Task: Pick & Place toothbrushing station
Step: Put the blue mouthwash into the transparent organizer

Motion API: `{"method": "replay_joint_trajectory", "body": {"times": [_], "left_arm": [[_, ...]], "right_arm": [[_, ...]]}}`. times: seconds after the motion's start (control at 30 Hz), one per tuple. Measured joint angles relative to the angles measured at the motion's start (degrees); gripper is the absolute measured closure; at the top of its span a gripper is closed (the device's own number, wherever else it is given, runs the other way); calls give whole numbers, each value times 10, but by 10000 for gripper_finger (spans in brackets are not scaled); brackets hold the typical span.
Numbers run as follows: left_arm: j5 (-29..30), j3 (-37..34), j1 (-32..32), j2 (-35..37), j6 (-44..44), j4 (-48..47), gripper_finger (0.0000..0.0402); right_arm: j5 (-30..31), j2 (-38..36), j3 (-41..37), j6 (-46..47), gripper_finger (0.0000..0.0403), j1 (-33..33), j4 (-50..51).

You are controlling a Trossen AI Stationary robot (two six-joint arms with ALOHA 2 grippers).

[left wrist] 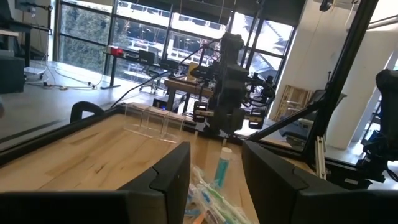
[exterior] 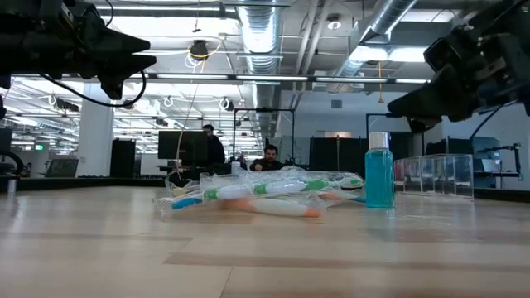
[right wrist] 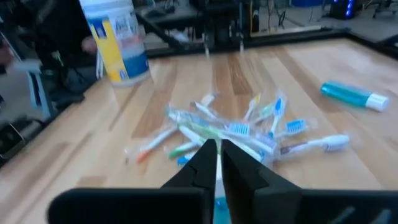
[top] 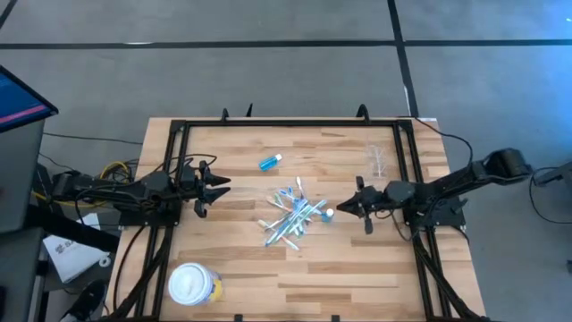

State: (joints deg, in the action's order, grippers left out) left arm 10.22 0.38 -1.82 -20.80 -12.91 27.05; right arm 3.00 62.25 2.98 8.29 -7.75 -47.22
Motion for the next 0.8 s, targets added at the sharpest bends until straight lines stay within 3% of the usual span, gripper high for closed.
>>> {"method": "replay_joint_trajectory", "body": {"times": [0.27, 0.57, 0.8], "left_arm": [[0, 0, 0, 0, 0, 1, 262], [0, 0, 0, 0, 0, 1, 262], [0, 0, 0, 0, 0, 1, 262]], "right_arm": [[-1, 105, 56, -21, 289, -2, 0], [-15, 129, 73, -23, 166, -1, 1], [3, 129, 73, -23, 148, -1, 4]]}}
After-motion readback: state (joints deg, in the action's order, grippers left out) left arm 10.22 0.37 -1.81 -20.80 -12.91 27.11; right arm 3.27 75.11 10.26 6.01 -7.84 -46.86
